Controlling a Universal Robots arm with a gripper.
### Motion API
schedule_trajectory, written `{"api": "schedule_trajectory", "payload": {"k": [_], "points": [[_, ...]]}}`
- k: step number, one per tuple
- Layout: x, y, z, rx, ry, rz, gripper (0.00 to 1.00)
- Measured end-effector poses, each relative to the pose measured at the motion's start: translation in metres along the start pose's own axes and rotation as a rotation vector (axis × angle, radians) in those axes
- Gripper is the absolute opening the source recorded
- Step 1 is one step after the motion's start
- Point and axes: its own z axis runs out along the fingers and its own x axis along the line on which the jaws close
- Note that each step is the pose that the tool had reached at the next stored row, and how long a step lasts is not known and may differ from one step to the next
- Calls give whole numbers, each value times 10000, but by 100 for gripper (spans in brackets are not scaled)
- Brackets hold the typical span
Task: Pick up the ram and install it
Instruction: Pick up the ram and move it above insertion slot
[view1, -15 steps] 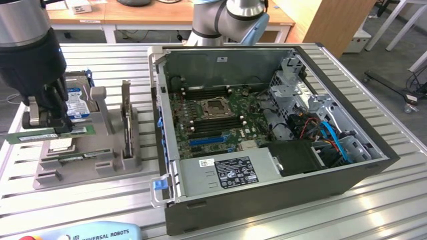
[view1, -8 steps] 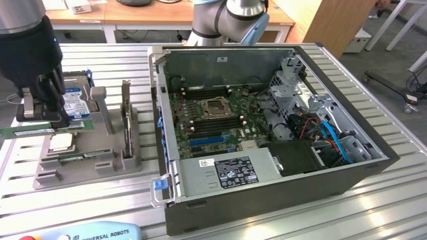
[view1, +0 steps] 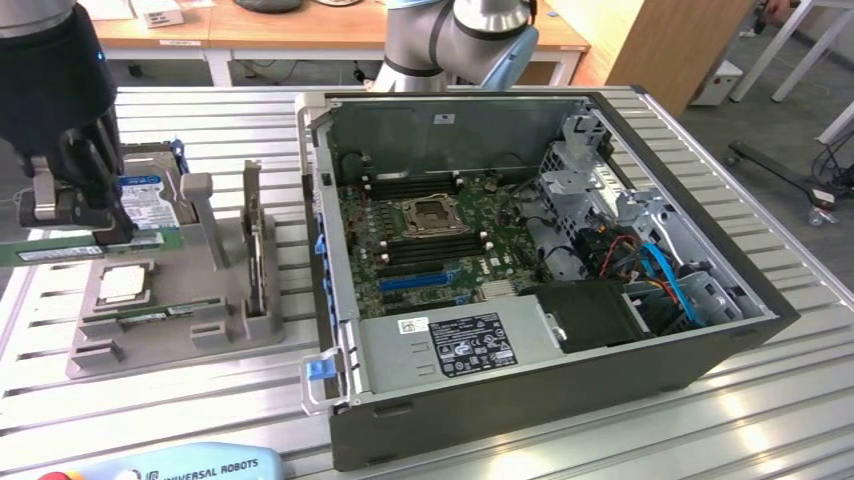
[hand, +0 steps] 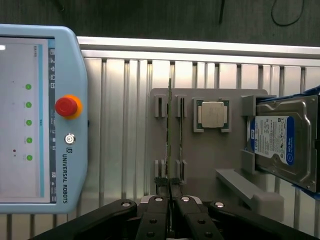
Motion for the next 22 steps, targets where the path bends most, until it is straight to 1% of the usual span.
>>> {"api": "schedule_trajectory", "payload": {"k": [14,20,22], "points": [[-5,10,-253,0,0,24,12],[-8,14,-347,0,-1,32,12],[-8,15,-361,2,-2,32,12]]}}
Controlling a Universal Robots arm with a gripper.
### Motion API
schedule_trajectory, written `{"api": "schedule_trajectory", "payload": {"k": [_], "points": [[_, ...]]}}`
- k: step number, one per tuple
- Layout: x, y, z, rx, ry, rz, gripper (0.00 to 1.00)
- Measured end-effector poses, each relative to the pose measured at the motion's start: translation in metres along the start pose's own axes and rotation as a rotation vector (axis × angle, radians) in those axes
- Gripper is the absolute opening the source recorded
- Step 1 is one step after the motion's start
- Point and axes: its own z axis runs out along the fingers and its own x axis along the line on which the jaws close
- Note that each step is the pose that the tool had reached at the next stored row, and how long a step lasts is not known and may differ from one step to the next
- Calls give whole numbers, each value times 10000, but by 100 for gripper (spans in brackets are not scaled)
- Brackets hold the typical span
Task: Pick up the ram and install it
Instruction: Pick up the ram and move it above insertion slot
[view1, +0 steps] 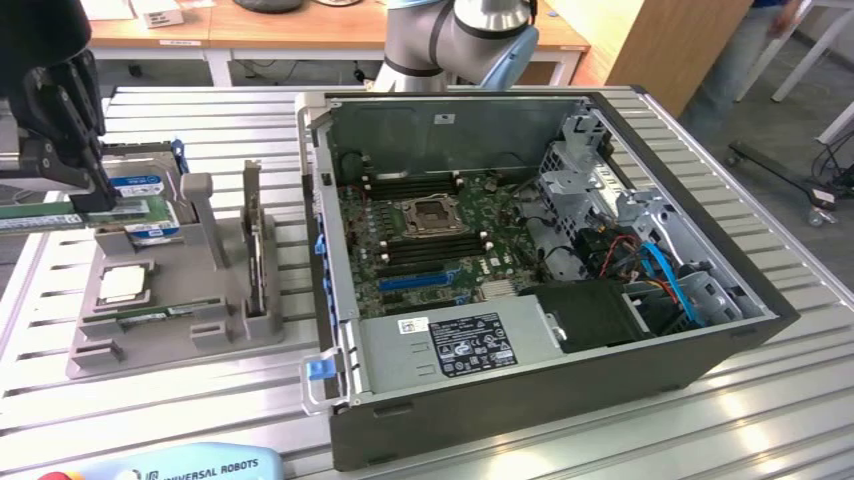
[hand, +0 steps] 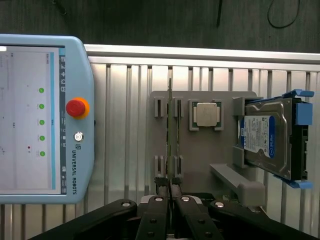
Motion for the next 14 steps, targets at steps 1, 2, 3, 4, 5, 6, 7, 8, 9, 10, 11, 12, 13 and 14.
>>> {"api": "schedule_trajectory", "payload": {"k": [1,2,3,4,5,6,7,8,9,10,11,12,13,14], "points": [[0,0,0,1,0,0,12],[0,0,0,0,0,0,12],[0,0,-1,-1,0,0,12],[0,0,-1,0,1,0,12],[0,0,-1,-1,1,0,12],[0,0,-1,-1,1,0,12],[0,-3,-3,-2,2,-1,12],[0,-8,-4,-4,3,-1,12],[1,-16,-4,-3,3,-2,12],[0,-25,-2,-1,1,-1,12],[0,-38,-3,-2,1,0,12],[0,-52,-4,-1,1,-1,12],[0,-67,-4,-1,1,0,12],[0,-84,-5,-1,1,0,12]]}}
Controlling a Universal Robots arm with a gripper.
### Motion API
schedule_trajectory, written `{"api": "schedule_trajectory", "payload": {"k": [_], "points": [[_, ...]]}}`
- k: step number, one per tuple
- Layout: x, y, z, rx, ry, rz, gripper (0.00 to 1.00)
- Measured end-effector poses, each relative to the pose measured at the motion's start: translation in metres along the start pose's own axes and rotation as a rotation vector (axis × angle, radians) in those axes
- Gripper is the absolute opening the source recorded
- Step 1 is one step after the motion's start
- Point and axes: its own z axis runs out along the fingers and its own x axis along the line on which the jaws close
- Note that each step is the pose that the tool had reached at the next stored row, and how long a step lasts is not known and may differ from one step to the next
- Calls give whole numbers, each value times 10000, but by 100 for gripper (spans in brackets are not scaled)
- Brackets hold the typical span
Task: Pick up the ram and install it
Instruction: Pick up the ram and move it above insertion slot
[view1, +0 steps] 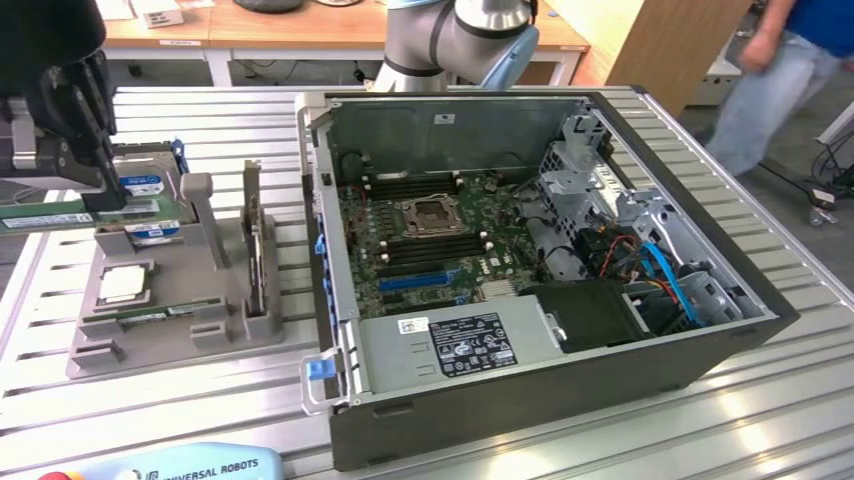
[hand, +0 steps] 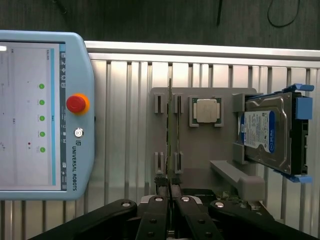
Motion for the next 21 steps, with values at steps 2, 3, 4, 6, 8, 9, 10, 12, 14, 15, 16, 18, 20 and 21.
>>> {"api": "schedule_trajectory", "payload": {"k": [2,3,4,6,8,9,10,12,14,15,16,18,20,21], "points": [[0,-37,-1,0,0,1,12],[0,-55,-2,-1,0,0,12],[0,-74,-3,-1,0,0,12],[0,-111,-5,-1,0,0,12],[1,-147,-6,0,0,-1,12],[0,-166,-7,-1,-1,0,12],[1,-185,-8,0,0,-1,12],[1,-225,-9,0,-1,0,12],[1,-268,-11,-1,0,0,12],[1,-289,-12,0,0,0,12],[1,-310,-13,-1,1,1,12],[1,-351,-15,0,0,0,12],[1,-395,-17,-1,0,0,12],[1,-417,-17,0,-1,-1,12]]}}
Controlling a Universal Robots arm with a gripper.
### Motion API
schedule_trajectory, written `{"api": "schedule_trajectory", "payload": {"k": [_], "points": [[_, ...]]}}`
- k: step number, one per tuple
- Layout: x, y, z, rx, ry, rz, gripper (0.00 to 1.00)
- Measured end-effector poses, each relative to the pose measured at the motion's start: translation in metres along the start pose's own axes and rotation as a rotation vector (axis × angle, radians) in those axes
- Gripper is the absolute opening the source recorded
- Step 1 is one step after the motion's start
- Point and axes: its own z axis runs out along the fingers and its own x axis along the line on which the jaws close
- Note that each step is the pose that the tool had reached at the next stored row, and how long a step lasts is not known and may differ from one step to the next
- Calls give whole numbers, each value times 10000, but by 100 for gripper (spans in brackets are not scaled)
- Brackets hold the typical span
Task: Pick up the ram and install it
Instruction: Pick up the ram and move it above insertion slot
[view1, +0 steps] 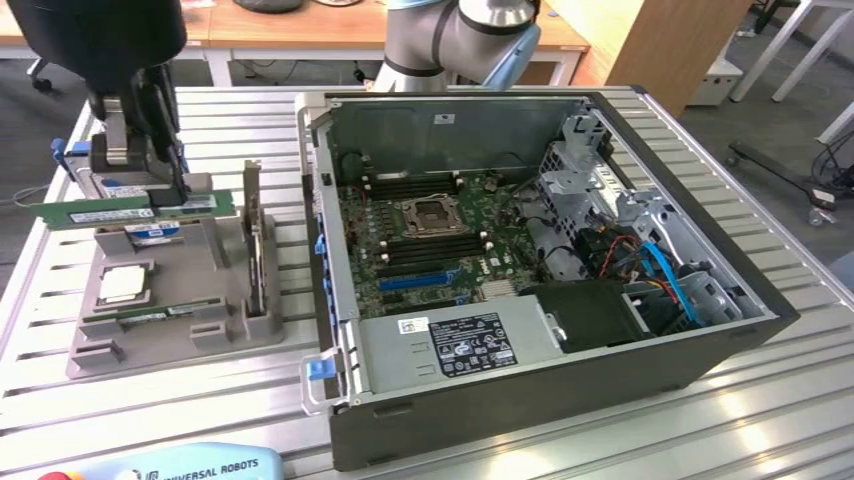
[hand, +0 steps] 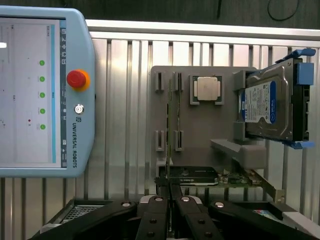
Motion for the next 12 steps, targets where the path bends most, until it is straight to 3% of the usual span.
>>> {"api": "schedule_trajectory", "payload": {"k": [12], "points": [[1,-272,-12,-1,0,0,12]]}}
